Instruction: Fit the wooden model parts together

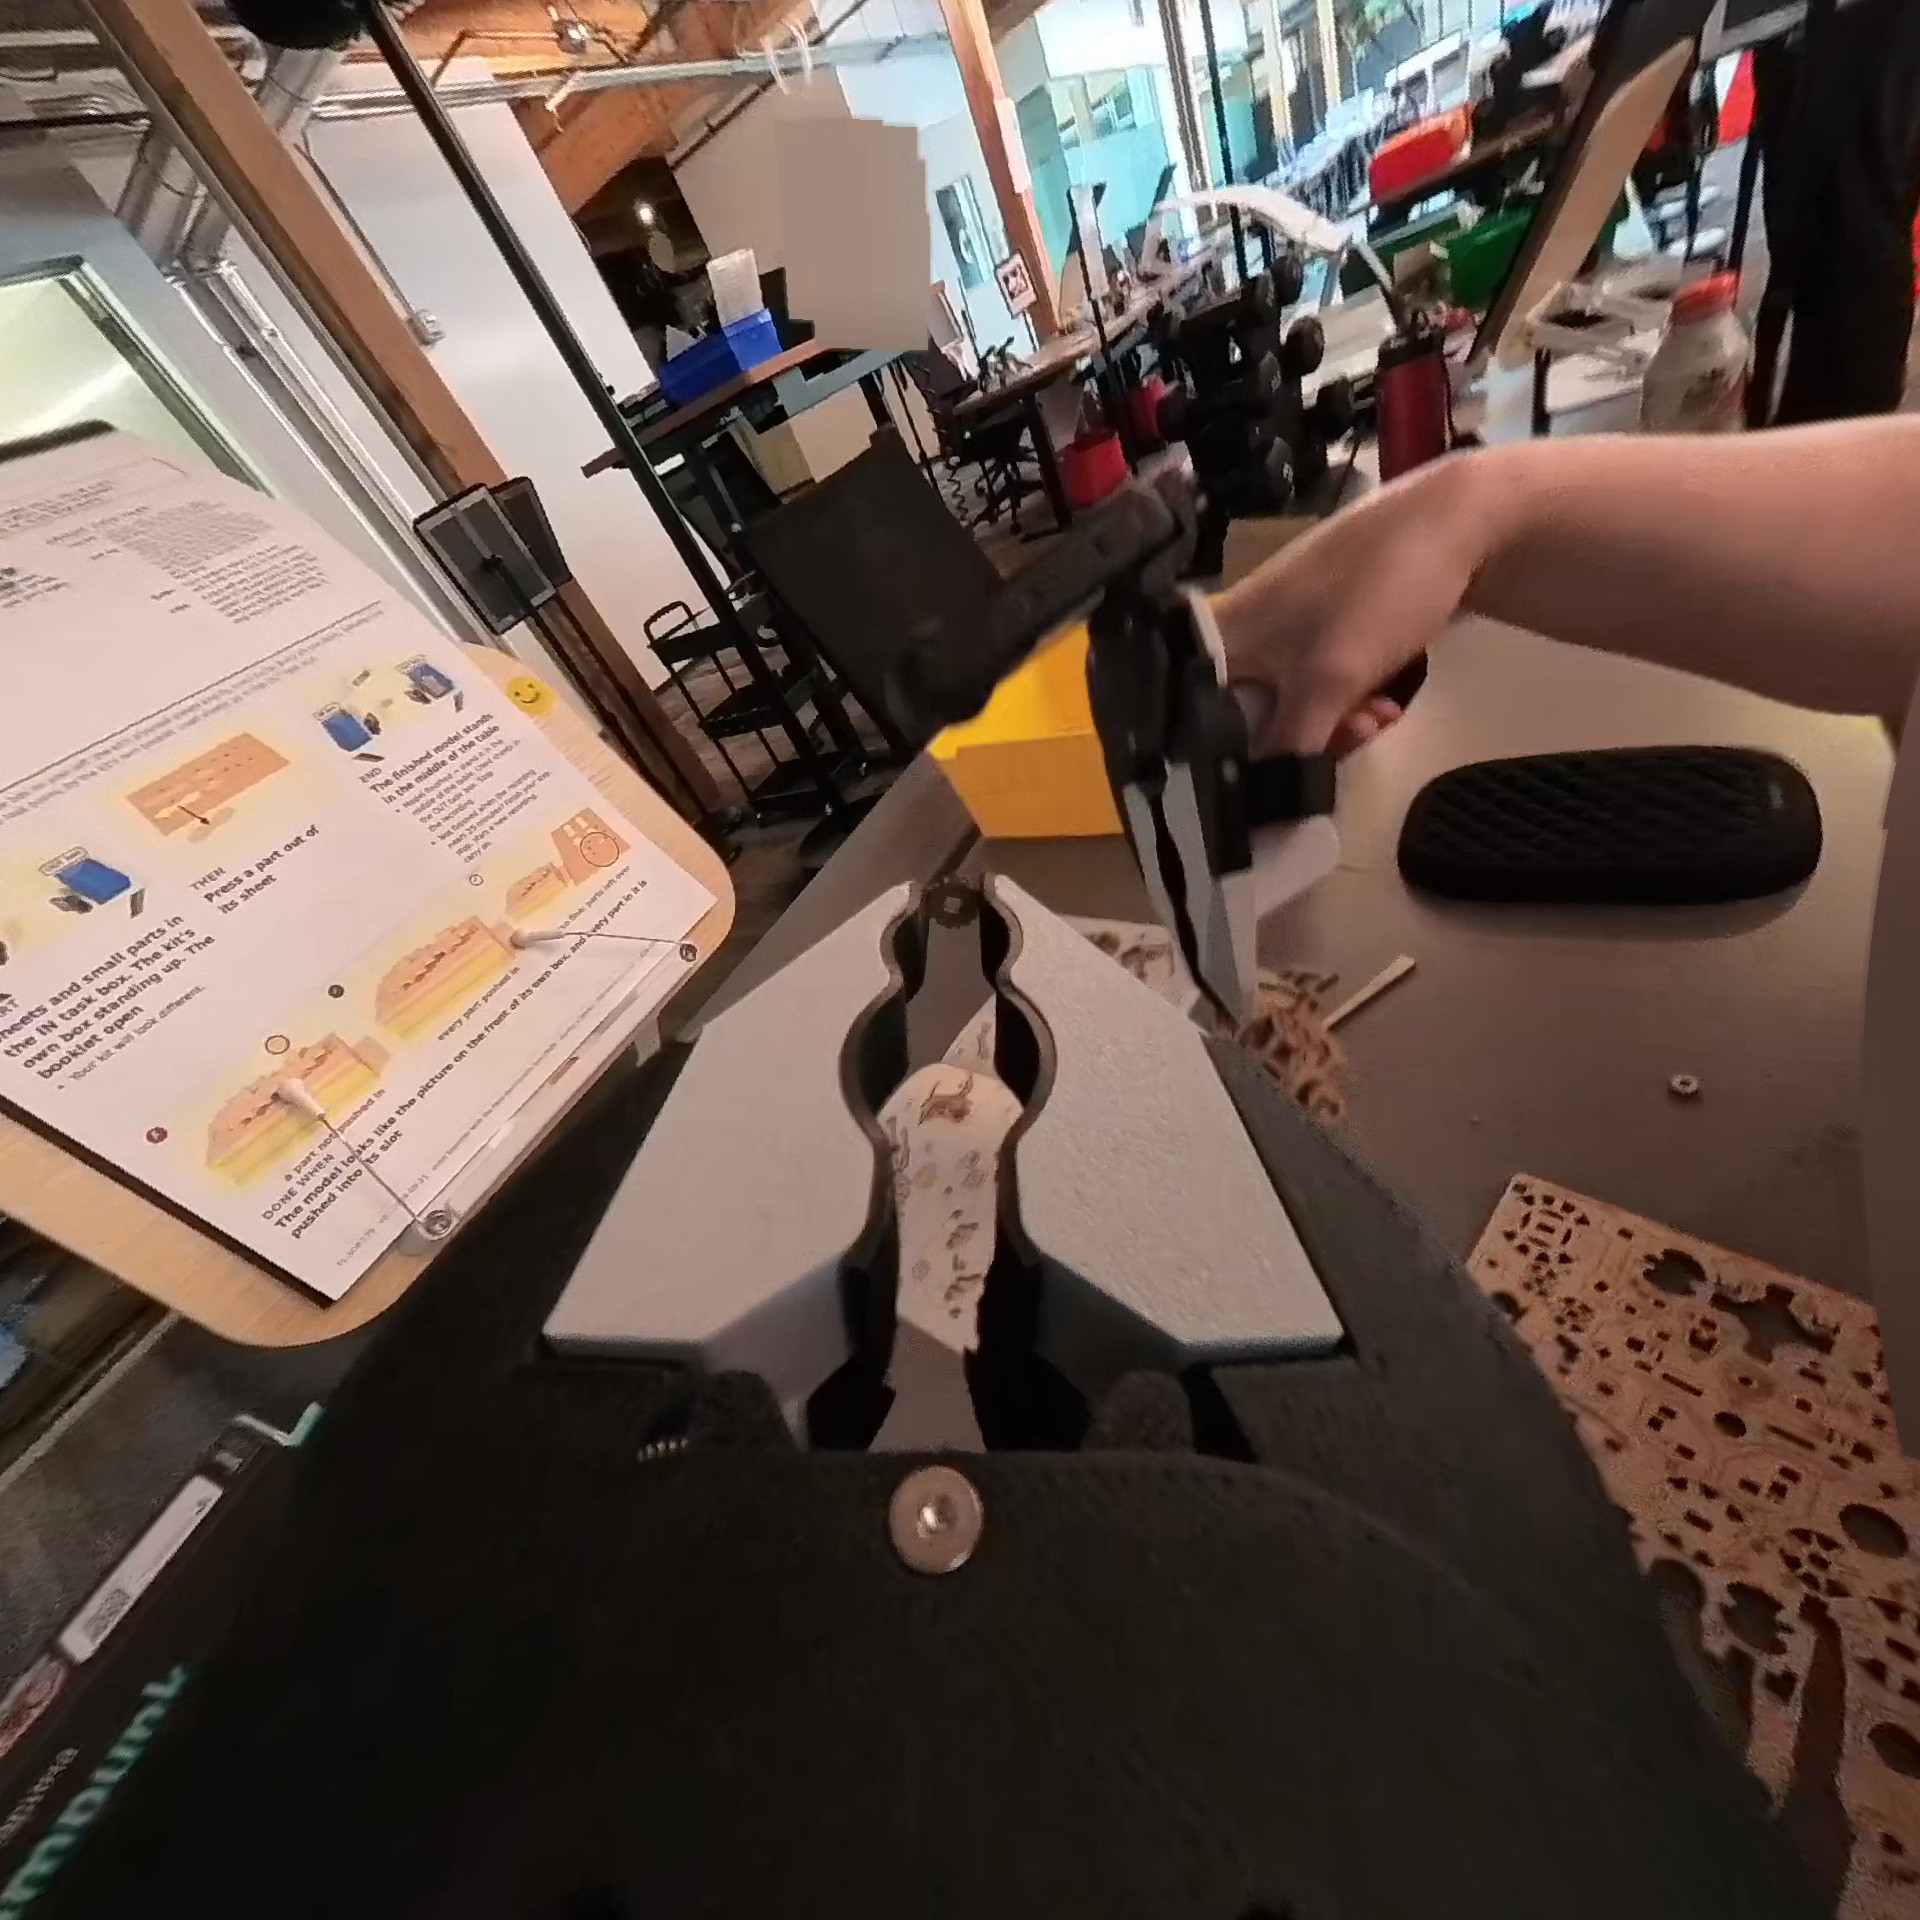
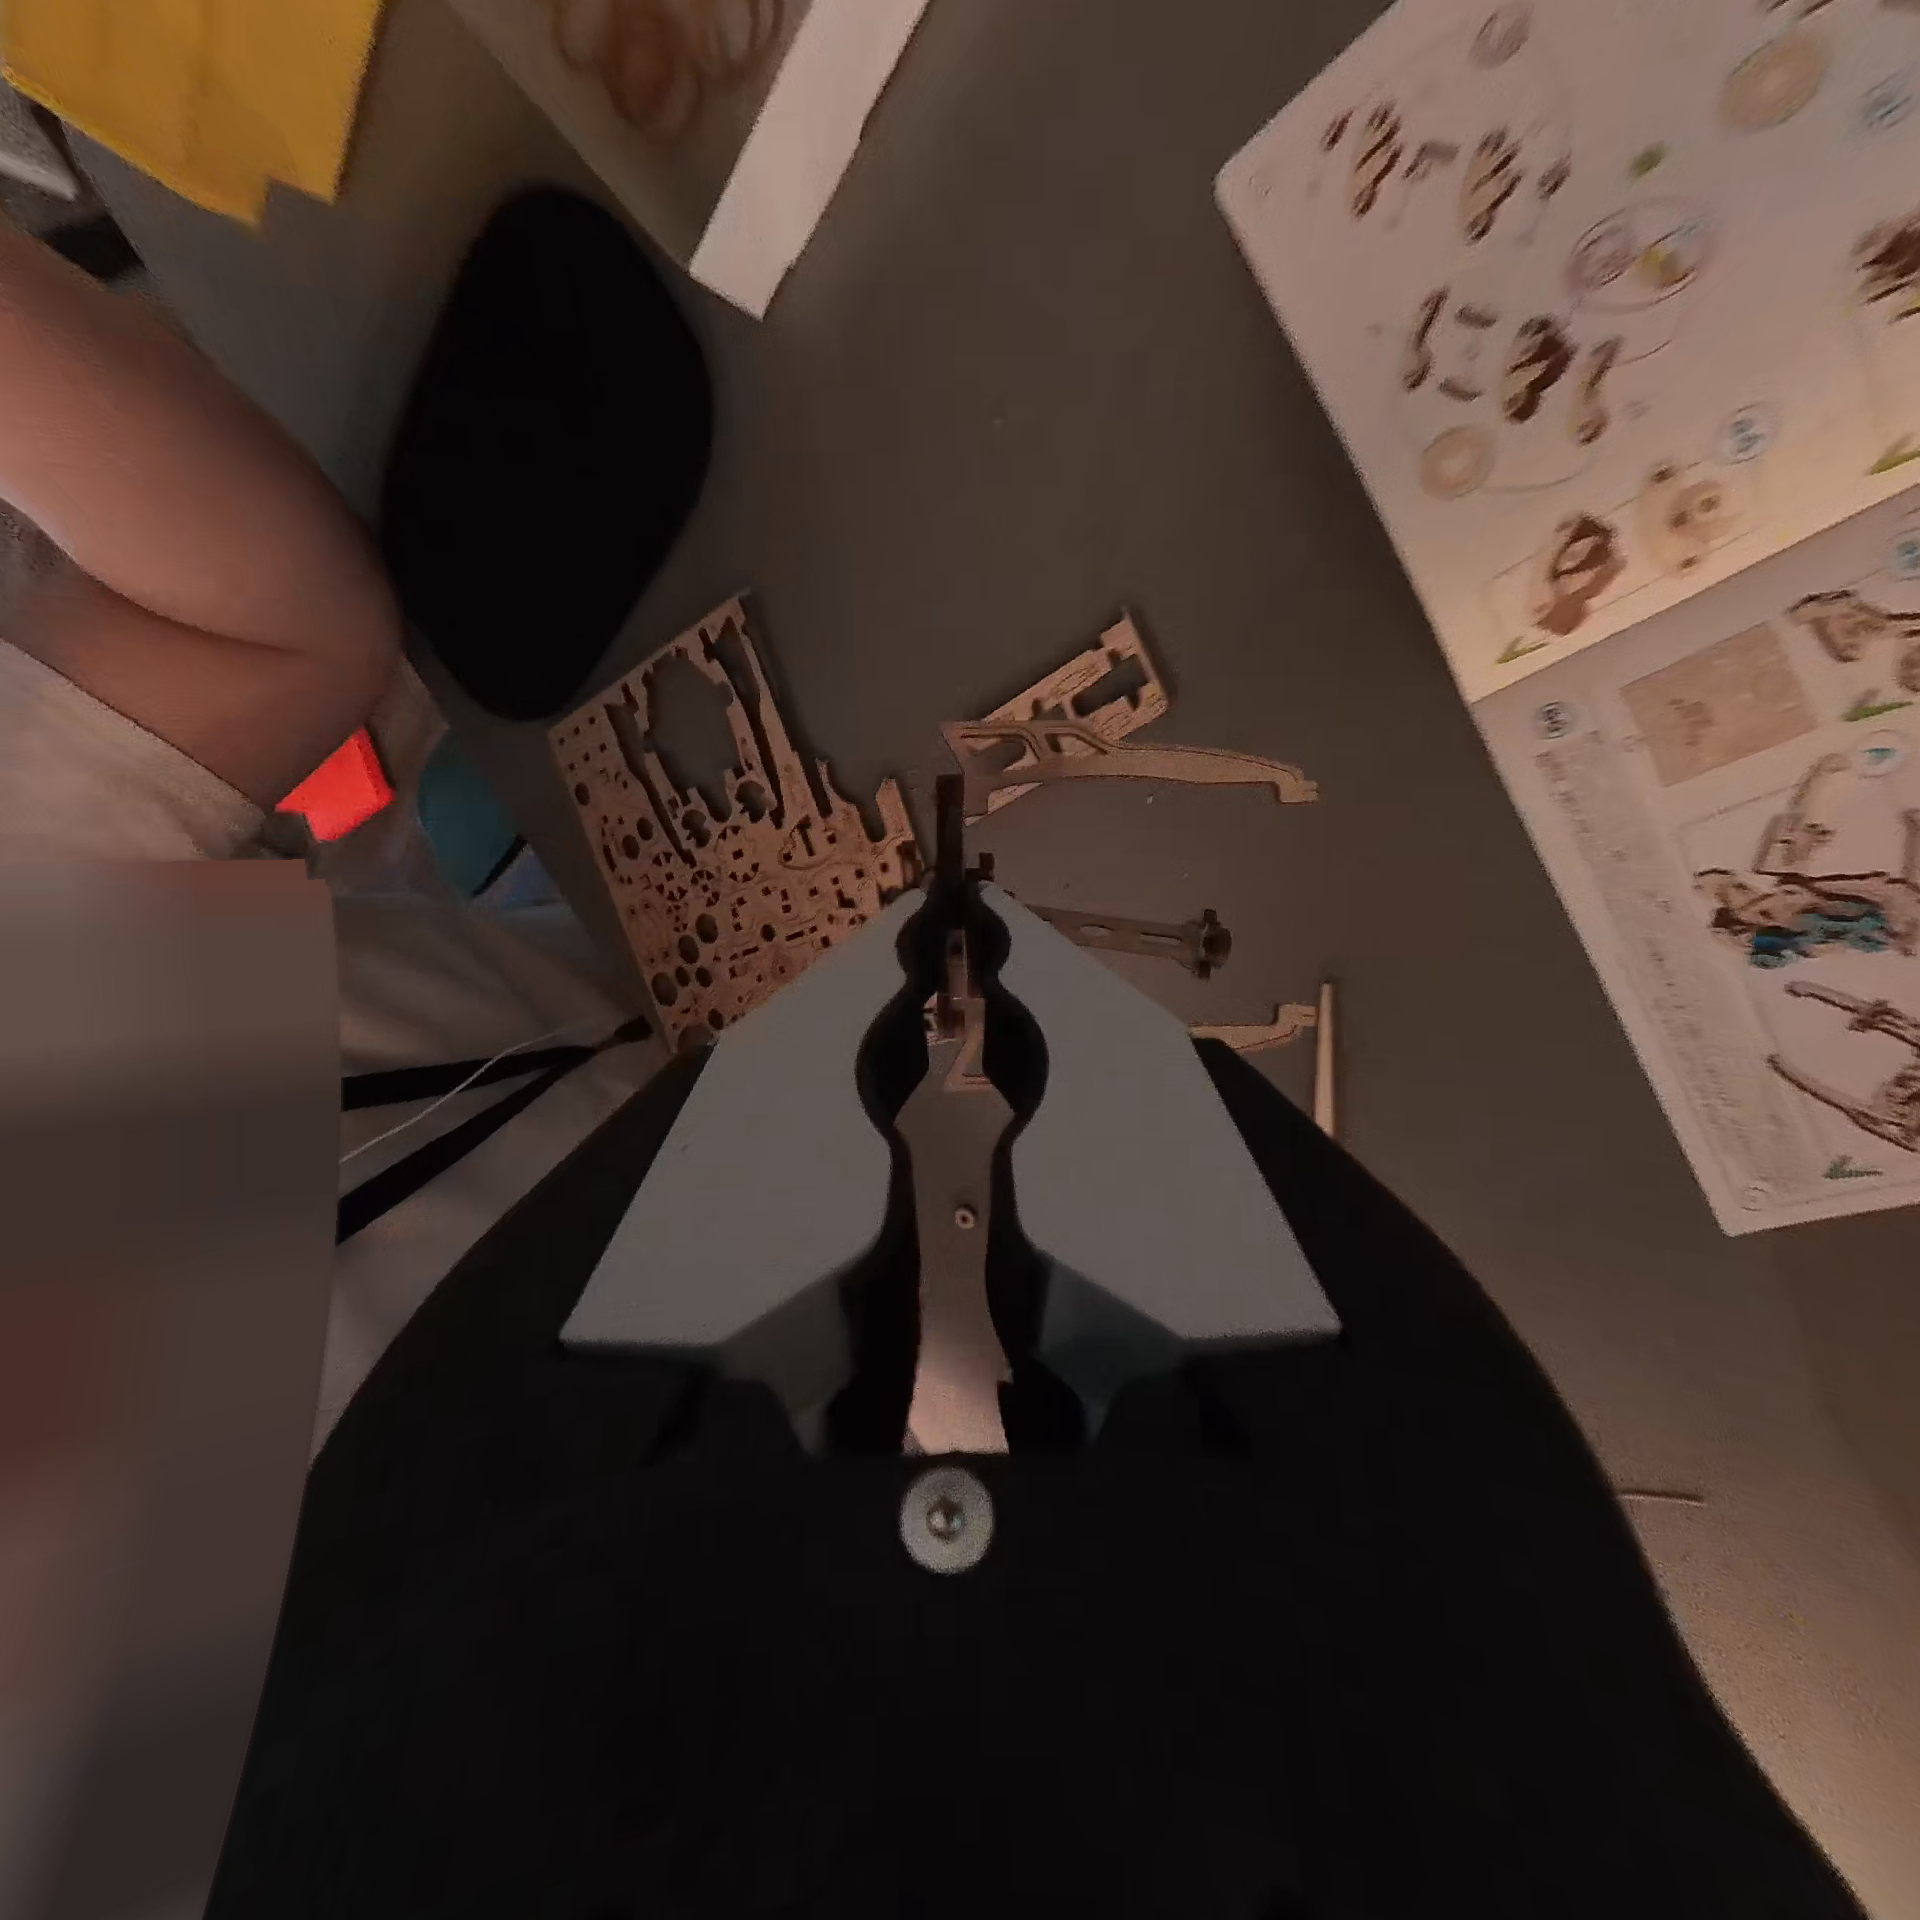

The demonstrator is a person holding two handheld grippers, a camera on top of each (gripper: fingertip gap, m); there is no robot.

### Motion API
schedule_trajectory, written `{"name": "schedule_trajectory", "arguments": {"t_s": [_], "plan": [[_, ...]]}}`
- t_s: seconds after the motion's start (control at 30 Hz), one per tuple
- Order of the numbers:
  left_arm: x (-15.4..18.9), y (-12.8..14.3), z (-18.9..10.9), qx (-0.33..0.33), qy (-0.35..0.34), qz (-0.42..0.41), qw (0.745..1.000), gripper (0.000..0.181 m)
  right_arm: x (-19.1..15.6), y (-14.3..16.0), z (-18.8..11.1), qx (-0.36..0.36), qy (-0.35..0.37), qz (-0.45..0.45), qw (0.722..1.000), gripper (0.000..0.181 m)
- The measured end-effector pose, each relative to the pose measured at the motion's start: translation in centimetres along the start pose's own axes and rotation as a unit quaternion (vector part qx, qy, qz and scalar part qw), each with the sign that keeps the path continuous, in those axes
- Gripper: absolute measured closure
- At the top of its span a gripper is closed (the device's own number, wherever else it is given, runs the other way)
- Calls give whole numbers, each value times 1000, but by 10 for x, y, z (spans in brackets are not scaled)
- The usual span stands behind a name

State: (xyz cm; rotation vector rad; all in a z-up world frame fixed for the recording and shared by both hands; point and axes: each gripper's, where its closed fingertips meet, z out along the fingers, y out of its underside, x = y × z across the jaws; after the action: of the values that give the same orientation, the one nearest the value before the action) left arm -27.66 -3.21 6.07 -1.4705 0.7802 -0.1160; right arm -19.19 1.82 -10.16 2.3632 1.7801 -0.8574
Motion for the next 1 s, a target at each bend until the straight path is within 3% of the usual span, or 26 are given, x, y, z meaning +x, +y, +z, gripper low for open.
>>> {"name": "schedule_trajectory", "arguments": {"t_s": [0.27, 0.5, 0.67, 0.8, 1.0], "plan": [[-14, 30, 2, -61, -26, 50, 997, 173, 27, -11, -52, 136, -21, -6, 990, 180], [-39, 47, -5, -76, -52, 47, 995, 173, 57, -24, -84, 178, -19, -13, 984, 180], [-44, 56, 1, -73, -52, 46, 995, 173, 73, -29, -79, 163, -39, -17, 986, 180], [-31, 67, 22, -57, -21, 60, 996, 173, 81, -25, -62, 134, -66, -9, 989, 180], [-24, 89, 45, -78, -21, 89, 993, 173, 77, -28, -63, 144, -87, -16, 986, 180]]}}
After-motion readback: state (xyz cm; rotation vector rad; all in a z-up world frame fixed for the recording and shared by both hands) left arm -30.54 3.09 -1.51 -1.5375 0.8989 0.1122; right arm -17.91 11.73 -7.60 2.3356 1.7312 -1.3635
